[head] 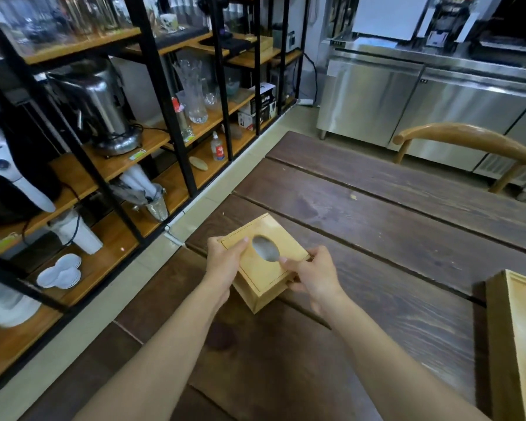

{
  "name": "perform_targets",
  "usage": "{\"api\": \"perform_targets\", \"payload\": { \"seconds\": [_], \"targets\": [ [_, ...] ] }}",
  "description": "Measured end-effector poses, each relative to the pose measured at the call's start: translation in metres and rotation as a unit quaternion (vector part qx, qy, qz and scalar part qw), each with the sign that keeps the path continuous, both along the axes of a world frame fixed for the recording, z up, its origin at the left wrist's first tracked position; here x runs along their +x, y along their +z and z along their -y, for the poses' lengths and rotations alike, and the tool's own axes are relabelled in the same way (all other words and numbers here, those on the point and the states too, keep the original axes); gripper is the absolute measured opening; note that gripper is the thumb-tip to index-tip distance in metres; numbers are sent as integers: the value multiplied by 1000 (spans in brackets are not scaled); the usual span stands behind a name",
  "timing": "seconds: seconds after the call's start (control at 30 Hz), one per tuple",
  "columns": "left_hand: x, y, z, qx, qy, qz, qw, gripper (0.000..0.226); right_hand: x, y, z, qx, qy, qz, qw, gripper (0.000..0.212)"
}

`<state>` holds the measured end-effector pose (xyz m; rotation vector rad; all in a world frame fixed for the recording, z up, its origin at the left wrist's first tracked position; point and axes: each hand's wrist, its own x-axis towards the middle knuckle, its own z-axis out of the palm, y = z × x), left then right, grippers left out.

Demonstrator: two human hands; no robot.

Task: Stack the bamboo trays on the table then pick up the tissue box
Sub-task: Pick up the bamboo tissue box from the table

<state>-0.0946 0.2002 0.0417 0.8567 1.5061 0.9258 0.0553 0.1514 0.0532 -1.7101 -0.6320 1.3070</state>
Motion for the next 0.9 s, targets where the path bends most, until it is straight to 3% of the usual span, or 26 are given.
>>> {"api": "perform_targets", "payload": {
  "seconds": [0.27,0.43,0.57,0.8,0.9],
  "targets": [
    [-118,10,68,-24,95,-16,995,43,-107,2,42,-33,112,-16,993,42],
    [-181,7,112,-21,168,17,985,39,-170,2,64,-37,185,-17,982,52],
    [-222,1,136,-37,217,19,975,40,-208,-3,80,-46,240,5,970,47],
    [-253,-15,171,-67,258,25,964,45,-242,-11,99,-45,305,94,947,45],
    [-257,-20,178,-66,252,34,965,42,-245,-6,100,-33,345,151,926,57]
  ]
}}
